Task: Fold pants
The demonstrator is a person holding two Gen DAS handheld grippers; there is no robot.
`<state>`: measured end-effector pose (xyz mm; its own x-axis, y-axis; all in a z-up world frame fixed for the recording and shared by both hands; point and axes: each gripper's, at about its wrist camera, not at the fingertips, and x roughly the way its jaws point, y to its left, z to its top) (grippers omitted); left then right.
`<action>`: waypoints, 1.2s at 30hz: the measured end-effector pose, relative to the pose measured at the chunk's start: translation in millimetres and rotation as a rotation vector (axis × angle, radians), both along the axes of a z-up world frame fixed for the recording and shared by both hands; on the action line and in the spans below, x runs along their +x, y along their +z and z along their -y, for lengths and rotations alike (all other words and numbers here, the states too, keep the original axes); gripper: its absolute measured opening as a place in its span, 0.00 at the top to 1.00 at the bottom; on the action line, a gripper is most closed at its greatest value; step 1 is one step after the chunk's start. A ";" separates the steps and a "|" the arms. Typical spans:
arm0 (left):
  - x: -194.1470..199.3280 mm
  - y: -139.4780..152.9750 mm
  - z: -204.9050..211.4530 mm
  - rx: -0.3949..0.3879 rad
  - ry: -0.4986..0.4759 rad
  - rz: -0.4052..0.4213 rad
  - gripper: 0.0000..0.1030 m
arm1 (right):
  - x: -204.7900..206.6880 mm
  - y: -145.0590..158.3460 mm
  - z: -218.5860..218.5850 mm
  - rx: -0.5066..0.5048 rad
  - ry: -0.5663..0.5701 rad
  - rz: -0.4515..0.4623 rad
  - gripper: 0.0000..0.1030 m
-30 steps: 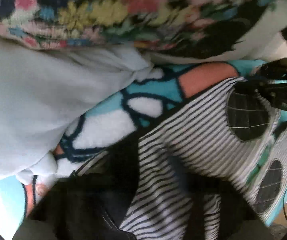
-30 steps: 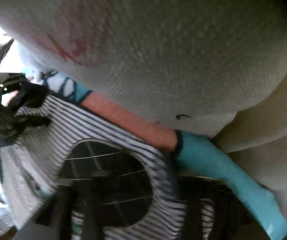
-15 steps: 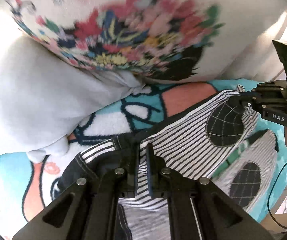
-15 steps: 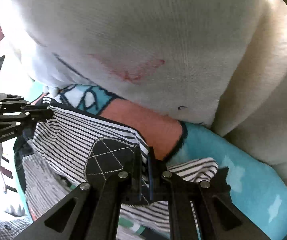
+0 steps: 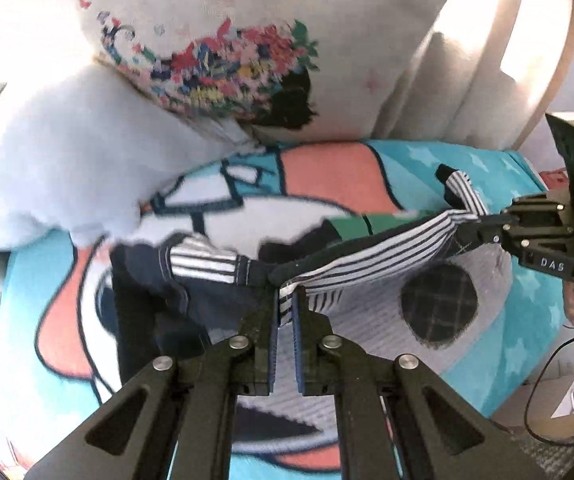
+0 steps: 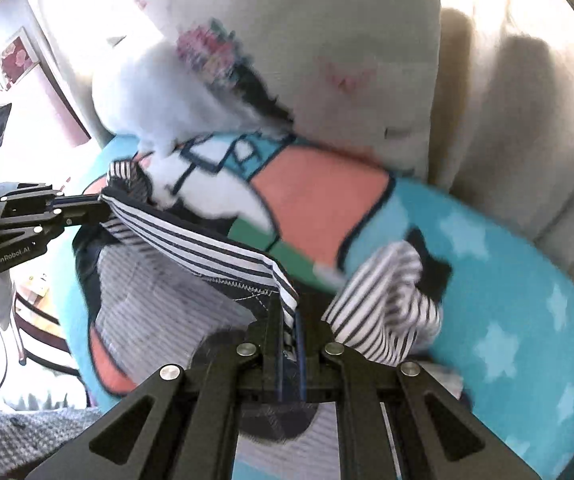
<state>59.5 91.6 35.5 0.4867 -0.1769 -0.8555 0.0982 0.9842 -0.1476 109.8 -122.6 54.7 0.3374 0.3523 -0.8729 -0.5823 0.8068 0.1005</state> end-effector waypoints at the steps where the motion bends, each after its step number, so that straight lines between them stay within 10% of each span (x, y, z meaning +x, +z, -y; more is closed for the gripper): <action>1: -6.1 -6.2 2.5 -0.010 0.002 -0.008 0.94 | -10.4 -5.3 3.5 0.005 -0.008 -0.017 0.94; 16: -66.9 -71.8 1.0 -0.147 0.114 -0.179 0.90 | -80.6 -58.0 43.7 0.022 -0.168 -0.075 0.76; 31: -89.8 -6.7 -41.8 -0.217 0.253 -0.050 0.70 | -75.8 4.6 81.1 0.127 -0.470 0.137 0.41; 36: -75.7 2.5 -53.1 -0.285 0.307 -0.030 0.55 | -59.6 -8.5 36.2 -0.038 -0.415 0.164 0.41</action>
<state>-16.3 144.7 38.0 0.5295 -0.2588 -0.8079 -0.2017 0.8866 -0.4162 50.2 -158.8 46.3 0.5786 0.1266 -0.8058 -0.2142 0.9768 -0.0003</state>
